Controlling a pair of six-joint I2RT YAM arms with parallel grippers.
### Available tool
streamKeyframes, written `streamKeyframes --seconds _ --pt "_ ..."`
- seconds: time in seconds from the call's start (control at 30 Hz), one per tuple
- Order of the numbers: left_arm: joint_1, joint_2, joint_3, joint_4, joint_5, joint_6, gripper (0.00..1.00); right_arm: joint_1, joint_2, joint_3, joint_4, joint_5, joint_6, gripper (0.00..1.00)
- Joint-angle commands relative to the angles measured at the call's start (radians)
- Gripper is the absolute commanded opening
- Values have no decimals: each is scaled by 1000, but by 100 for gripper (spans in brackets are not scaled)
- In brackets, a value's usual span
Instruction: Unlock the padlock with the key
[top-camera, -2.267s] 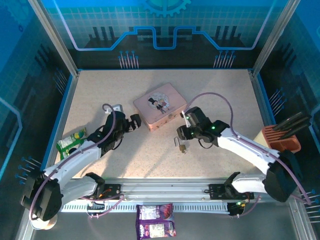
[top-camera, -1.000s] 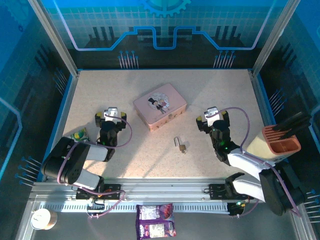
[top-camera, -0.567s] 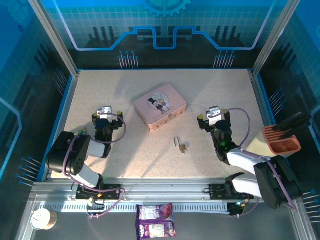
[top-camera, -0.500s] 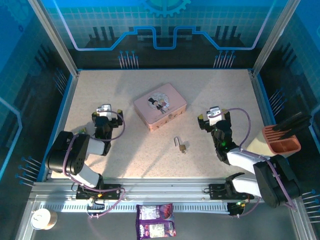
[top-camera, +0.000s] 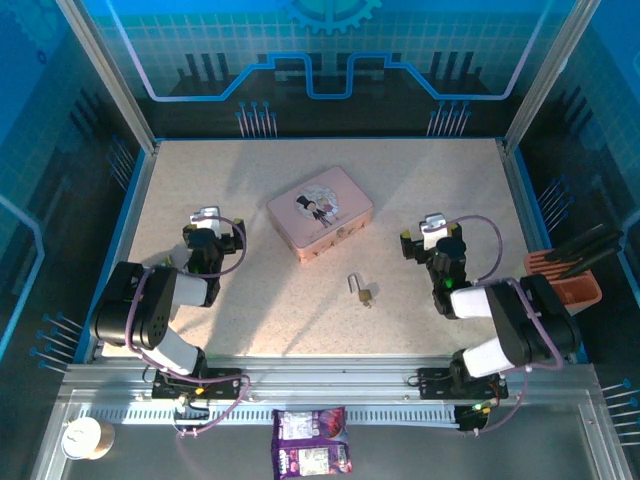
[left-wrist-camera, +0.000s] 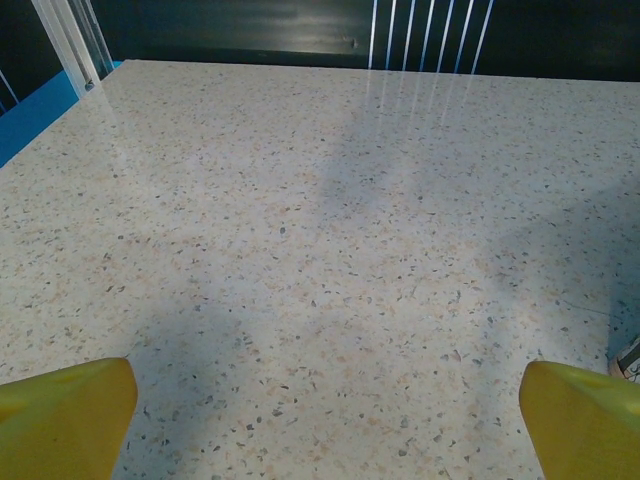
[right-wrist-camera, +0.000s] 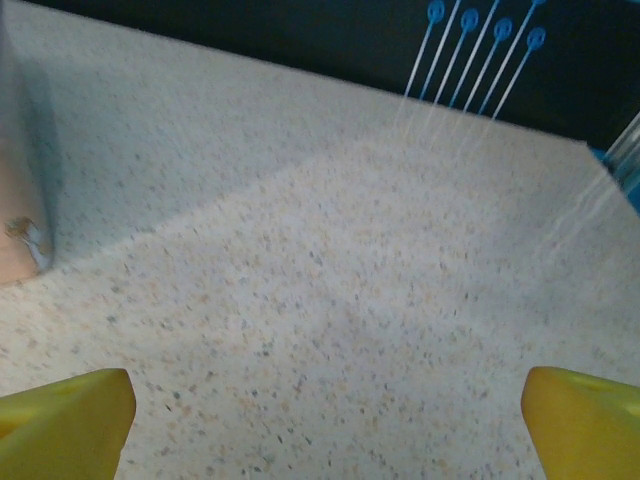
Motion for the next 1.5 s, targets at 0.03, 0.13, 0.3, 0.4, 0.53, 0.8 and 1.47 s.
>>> streamKeyframes --seconds 0.03,0.13,0.3,0.4,0.53,0.8,1.47 --pt "5 -7 11 3 19 -17 99 -85 60 46 83 -91 79 100" --pt "5 -7 11 2 20 -18 99 -109 49 99 -36 -106 108 100" --pt "5 -6 11 2 19 -18 99 -109 48 100 -38 -101 110 100" --pt "5 -7 11 2 18 -18 99 -109 48 99 -39 -98 109 100" --pt "5 -6 11 3 18 -18 99 -101 48 103 -44 -89 103 100" --pt "5 -6 12 3 19 -18 99 -101 49 102 -43 -88 102 100" --pt "5 -6 11 2 18 -16 99 -100 49 102 -42 -89 101 100"
